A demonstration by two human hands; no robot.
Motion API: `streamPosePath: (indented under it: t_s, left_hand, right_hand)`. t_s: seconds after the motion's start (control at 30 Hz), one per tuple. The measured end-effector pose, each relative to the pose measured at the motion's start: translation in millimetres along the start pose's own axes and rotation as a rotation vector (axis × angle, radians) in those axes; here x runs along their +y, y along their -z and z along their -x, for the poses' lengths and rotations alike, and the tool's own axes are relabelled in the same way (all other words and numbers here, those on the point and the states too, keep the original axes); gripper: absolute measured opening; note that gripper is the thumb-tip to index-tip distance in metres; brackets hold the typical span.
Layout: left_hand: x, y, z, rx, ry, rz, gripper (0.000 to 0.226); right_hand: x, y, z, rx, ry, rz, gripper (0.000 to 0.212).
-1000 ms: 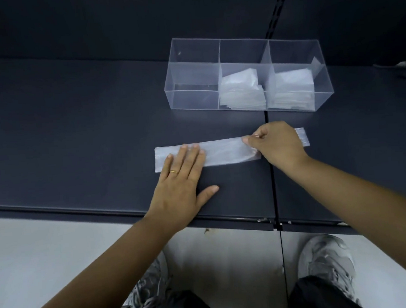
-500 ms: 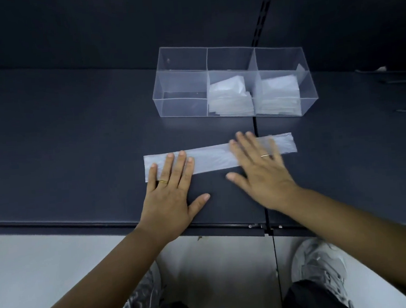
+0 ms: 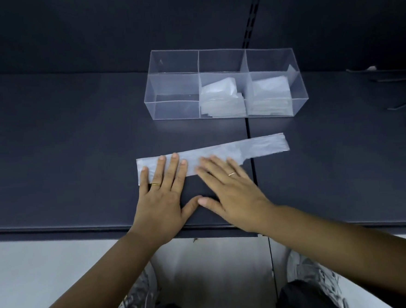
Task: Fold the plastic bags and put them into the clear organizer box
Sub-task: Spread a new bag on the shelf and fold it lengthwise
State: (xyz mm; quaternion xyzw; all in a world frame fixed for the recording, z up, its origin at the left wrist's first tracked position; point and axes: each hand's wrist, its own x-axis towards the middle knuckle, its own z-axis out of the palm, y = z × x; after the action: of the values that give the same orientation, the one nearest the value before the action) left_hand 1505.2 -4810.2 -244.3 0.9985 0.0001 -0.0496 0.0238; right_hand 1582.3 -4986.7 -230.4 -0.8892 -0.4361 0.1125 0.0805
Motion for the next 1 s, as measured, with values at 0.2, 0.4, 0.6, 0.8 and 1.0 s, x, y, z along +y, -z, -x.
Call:
streamPosePath:
  t_s: [0.2, 0.4, 0.6, 0.8, 1.0]
  left_hand:
    - [0, 0, 0, -0.011, 0.026, -0.012, 0.080]
    - [-1, -1, -1, -0.025, 0.030, -0.005, 0.080]
    - [-3, -1, -2, -0.034, 0.020, 0.016, 0.081]
    - [-25, 5, -12, -0.024, -0.085, 0.087, 0.085]
    - [16, 23, -21, -0.055, -0.306, 0.323, 0.095]
  right_hand:
    - [47, 7, 16, 0.077, -0.527, 0.054, 0.078]
    - [97, 35, 8, 0.341, -0.557, -0.175, 0.045]
    - [136, 47, 7, 0.222, -0.503, -0.187, 0.010]
    - [125, 54, 30, 0.233, -0.573, -0.599, 0.015]
    - [89, 66, 78, -0.101, -0.787, -1.234, 0.019]
